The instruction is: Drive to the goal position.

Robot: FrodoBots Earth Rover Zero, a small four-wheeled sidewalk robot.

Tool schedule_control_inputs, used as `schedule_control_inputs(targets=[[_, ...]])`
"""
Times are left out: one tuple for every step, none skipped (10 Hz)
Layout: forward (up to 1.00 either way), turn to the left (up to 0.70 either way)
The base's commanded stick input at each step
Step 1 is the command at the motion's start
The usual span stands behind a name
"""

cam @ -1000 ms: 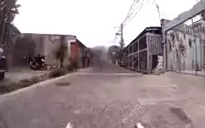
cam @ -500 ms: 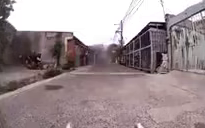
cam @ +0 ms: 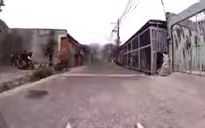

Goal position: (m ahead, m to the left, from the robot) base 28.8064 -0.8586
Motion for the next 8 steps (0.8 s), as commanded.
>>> schedule_control_inputs(targets=[[1.00,0.00],[1.00,0.00],[1.00,0.00],[1.00,0.00],[1.00,0.00],[1.00,0.00],[1.00,0.00],[1.00,0.00]])
